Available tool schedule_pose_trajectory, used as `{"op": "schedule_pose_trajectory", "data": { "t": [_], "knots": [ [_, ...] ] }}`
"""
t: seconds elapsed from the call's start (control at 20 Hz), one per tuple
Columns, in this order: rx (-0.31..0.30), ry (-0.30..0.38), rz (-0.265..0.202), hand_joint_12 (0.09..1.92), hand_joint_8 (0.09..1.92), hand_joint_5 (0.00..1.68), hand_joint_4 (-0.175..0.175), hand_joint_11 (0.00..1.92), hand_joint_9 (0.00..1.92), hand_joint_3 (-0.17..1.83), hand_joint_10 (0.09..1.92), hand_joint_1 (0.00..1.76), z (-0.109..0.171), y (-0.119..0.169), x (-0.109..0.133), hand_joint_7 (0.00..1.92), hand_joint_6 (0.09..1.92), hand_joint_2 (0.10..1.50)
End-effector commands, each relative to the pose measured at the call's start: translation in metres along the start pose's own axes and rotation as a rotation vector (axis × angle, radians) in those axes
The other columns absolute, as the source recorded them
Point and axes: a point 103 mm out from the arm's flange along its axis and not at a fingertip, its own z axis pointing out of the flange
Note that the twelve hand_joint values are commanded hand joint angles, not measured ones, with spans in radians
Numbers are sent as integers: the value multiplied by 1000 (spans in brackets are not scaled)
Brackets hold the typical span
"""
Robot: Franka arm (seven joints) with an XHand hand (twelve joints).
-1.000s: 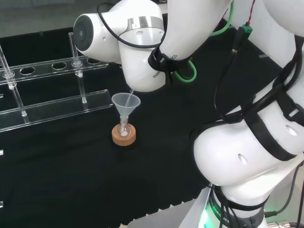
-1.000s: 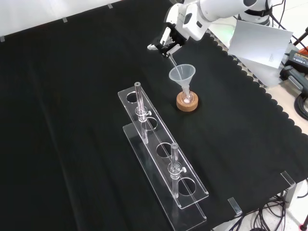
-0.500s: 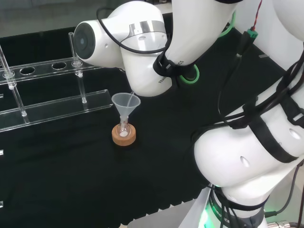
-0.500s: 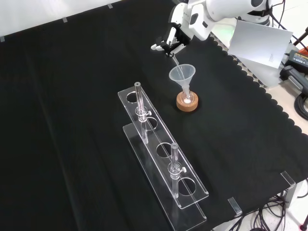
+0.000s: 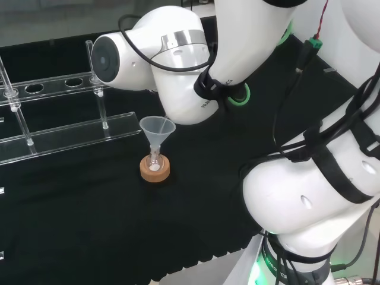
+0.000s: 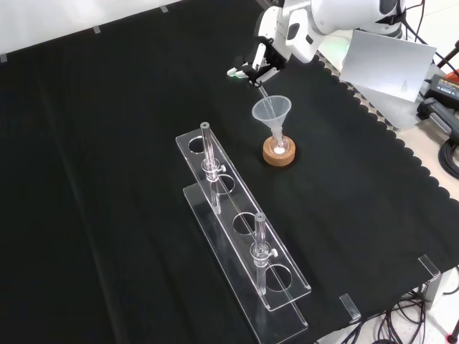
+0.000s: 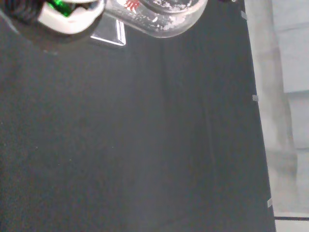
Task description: Pour all the NaCl from the weighing funnel into the round-bottom flask.
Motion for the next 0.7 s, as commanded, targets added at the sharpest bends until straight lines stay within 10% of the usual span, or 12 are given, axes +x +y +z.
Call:
{"op": "schedule_pose_trajectory", "data": {
  "t": [0.05, 0.7],
  "knots": [
    [0, -34, -15, 1504, 187, 1323, 175, 17, 1126, 425, 160, 1106, 1, 2, 0, 1626, 485, 758],
    [18, -90, -38, 1508, 182, 1322, 175, 10, 1130, 434, 160, 1107, -2, 9, 1, 1633, 489, 754]
  ]
}}
